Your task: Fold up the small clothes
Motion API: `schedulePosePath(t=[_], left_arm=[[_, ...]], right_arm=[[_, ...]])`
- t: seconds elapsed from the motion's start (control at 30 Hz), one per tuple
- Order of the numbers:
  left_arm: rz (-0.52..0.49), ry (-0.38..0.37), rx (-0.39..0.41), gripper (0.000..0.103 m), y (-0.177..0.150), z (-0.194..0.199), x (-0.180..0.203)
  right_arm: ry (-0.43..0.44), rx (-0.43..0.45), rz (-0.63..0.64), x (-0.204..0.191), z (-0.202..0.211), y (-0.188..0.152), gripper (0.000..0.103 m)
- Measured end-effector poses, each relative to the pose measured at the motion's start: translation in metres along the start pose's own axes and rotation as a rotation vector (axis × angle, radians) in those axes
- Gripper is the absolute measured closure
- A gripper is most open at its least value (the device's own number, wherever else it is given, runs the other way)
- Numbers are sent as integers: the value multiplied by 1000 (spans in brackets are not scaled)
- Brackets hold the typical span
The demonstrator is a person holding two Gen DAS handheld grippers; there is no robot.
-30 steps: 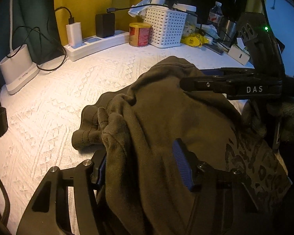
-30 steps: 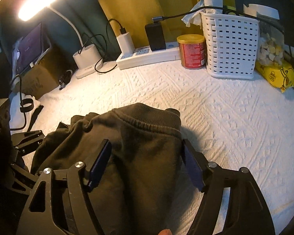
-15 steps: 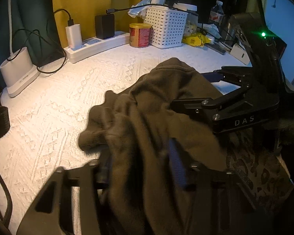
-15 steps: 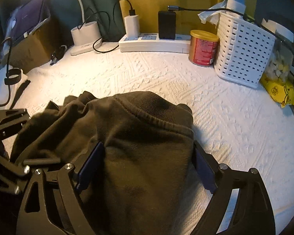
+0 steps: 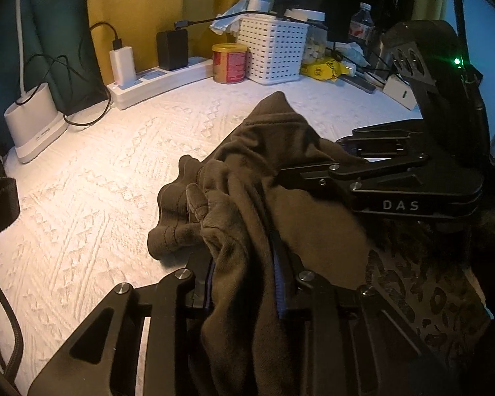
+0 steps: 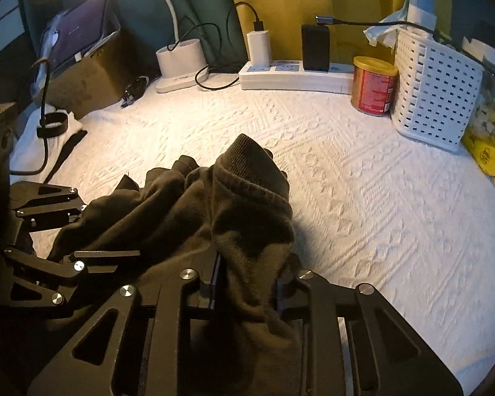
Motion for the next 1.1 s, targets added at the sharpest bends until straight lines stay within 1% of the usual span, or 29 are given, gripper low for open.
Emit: schedulePosePath(t=[0.07,0.1,0.5,0.87,1.1], left_arm=[[-3,-1,0,78,-2,3,4],[-3,-2,-1,78,-3,4,6],[-17,-1,21,78,-8,24,30],[-33,29,129,78,0,67,48],[-41,51,188,79,5,96,56]], right_arm=[[0,1,-6,-1,5,-4,78],[-21,2,-25,0,7,-6,78],[-34,39,-41,-15,38,-20,81],[-51,146,-32,-30,90,-14,81],[-63,238,-4,-47,133,-5,82]])
Point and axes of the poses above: each gripper's, at about its wrist camera, not at the fingertips, and z roughly against the way its jaws point, x to its right, y to its top, the point moved 9 cm from there along -z, roughly the way its jaws point
